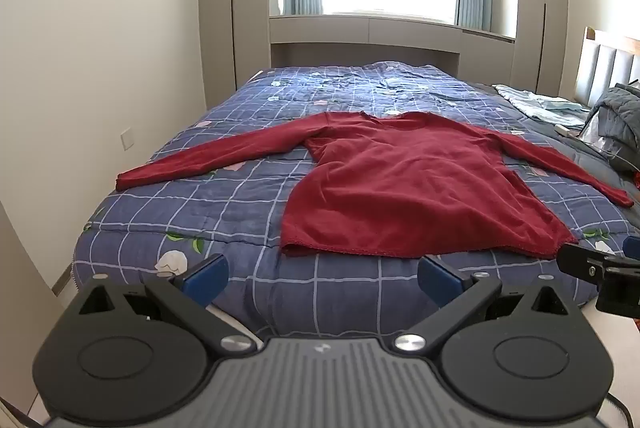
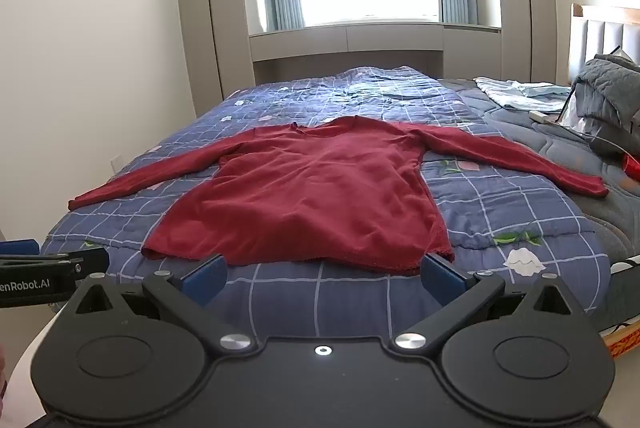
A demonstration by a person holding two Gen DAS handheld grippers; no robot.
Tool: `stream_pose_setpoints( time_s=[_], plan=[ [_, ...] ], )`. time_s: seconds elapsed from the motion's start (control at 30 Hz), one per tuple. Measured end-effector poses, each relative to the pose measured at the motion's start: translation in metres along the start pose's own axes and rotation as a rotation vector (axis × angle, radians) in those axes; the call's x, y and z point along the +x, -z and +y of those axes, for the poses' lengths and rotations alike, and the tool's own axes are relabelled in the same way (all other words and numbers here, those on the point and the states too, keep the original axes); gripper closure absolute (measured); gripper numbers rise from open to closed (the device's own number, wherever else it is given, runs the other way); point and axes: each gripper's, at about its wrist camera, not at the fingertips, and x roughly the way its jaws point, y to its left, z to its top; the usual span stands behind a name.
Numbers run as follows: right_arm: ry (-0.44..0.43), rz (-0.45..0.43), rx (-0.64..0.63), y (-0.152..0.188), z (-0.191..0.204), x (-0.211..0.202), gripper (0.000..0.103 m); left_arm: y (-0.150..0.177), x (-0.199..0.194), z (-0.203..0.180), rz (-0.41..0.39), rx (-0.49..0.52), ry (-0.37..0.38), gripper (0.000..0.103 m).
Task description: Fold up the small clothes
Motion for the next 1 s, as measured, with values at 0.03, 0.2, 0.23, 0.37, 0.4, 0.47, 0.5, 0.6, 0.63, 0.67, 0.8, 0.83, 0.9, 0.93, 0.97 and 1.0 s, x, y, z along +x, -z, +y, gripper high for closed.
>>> stream_pose_setpoints(
  time_s=[0.03,0.2,0.23,0.37,0.4,0.47,0.5,0.6,0.63,0.67,0.8,0.83,0.9,0.93,0.97,1.0],
  plan=[
    [0.002,0.001,-0.004,-0.0001,0.0002,0.0,0.0,-0.0001,0.0001,0.0,0.0,0.0,0.0,0.0],
    [0.005,-0.002,-0.005,-0.0002,0.0006,-0.0004,0.0,0.0,0.0,0.0,-0.003,0.002,0.0,0.0],
    [0.005,-0.002,-0.004,-0.0002,0.0007,-0.0005,0.0,0.0,0.0,0.0,-0.003,0.002,0.0,0.0],
    [0.003,0.001,-0.004,0.0005,0.0013,0.0,0.0,0.0001,0.0,-0.0001,-0.004,0.002,-0.001,0.0],
    [0.003,0.001,-0.003,0.0008,0.0018,0.0,0.0,0.0,0.0001,0.0,-0.004,0.002,0.0,0.0],
    [0.002,0.001,-0.001,0.0016,0.0029,0.0,0.0,0.0001,-0.0001,-0.0001,-0.004,0.003,-0.001,0.0],
    [0.003,0.001,-0.002,0.0021,0.003,0.0002,0.0,0.0001,-0.0001,0.0,-0.003,0.003,0.0,0.0],
    [0.002,0.002,-0.001,-0.0003,-0.0007,-0.0005,0.0,0.0001,0.0,-0.0002,-0.004,0.003,-0.001,0.0],
    [0.002,0.001,-0.001,0.0,-0.0005,-0.0005,0.0,0.0001,0.0,-0.0002,-0.004,0.003,0.0,0.0],
    [0.002,0.001,-0.001,-0.0008,-0.0012,-0.0008,0.0,-0.0036,0.0012,0.0006,-0.004,0.003,-0.001,0.0],
    [0.002,0.002,-0.001,-0.0003,-0.0006,-0.0006,0.0,-0.005,-0.0003,0.0008,-0.004,0.003,0.001,0.0],
    [0.001,0.002,-0.001,-0.0003,-0.0005,-0.0006,0.0,-0.0056,-0.0003,0.0009,-0.003,0.002,0.001,0.0],
    [0.003,0.002,0.0,0.0004,0.0005,-0.0005,0.0,-0.0061,-0.0002,0.0009,-0.003,0.002,0.0,0.0],
    [0.003,0.001,0.0,0.0,0.0001,-0.0007,0.0,-0.0061,-0.0001,0.0009,-0.003,0.002,0.0,0.0],
    [0.002,0.001,0.0,-0.0002,-0.0001,-0.0008,0.0,-0.0051,-0.0001,0.0006,-0.004,0.003,0.0,0.0],
    [0.002,0.001,-0.001,0.0002,0.0005,-0.0007,0.0,-0.005,-0.0001,0.0007,-0.004,0.003,0.001,0.0]
  ],
)
